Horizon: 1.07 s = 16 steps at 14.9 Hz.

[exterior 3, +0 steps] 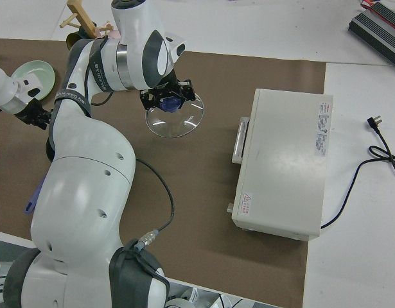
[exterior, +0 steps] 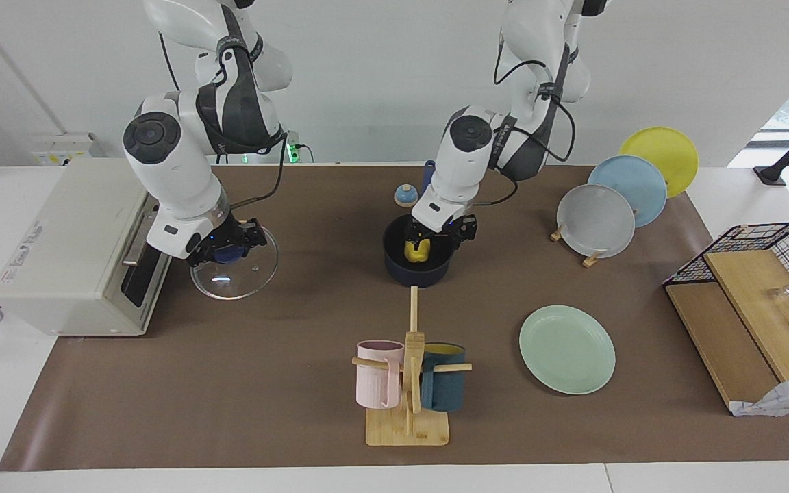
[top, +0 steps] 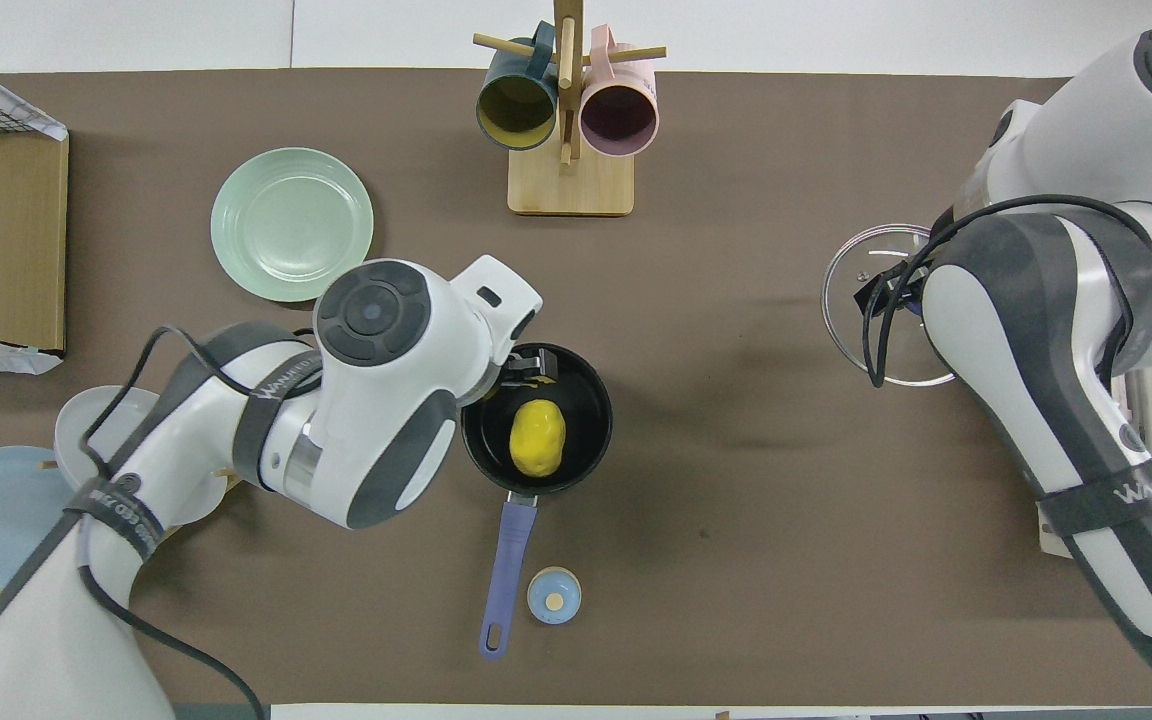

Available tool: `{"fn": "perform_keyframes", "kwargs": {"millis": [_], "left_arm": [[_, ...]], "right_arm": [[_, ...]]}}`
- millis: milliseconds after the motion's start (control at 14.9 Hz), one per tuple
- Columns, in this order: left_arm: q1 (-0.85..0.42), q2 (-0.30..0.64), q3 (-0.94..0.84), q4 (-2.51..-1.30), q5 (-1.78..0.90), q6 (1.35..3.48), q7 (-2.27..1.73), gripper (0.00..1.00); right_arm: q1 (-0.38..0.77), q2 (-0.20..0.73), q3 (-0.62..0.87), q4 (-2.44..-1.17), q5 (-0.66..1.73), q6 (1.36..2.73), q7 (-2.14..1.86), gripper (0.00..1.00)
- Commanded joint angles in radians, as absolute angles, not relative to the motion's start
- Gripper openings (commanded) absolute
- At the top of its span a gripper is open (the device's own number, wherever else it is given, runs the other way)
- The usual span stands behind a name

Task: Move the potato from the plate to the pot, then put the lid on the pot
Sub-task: 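Release the potato into the saucepan and withdraw the left gripper, then carry the glass lid with the right gripper over the saucepan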

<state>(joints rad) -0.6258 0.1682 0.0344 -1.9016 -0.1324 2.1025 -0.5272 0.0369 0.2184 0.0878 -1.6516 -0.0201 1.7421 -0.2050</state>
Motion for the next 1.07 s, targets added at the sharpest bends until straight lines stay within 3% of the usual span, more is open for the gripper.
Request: {"fn": "perform_keyframes", "kwargs": {"millis": [0,268,402,671,1006], "left_arm": [[-0.496,0.085,0.037,-1.832,-0.164,1.959,-0.465,1.00],[-0.277,0.029,0.041,-1.712,-0.152,1.787,-0.209,1.00],[-0.194,0.015,0.043,-1.701,-0.123,1.757,-0.093,1.00],[-0.098,-0.024,0.041,-1.704,-0.071,1.680,0.056,1.00],[-0.078,-0.060,0.043,-1.712,-0.066,1.626,0.106,1.00]], "right_arm": [[0.029,0.210,0.120,-1.646,-0.006,1.727,-0.157,0.00],[0.031,0.213,0.242,-1.643,-0.017,1.746,0.010,0.00],[0.099,0.213,0.276,-1.649,-0.021,1.795,0.105,0.00],[0.291,0.219,0.278,-1.635,-0.023,1.856,0.371,0.00],[0.417,0.235,0.278,-1.672,-0.035,1.931,0.501,0.00]]}}
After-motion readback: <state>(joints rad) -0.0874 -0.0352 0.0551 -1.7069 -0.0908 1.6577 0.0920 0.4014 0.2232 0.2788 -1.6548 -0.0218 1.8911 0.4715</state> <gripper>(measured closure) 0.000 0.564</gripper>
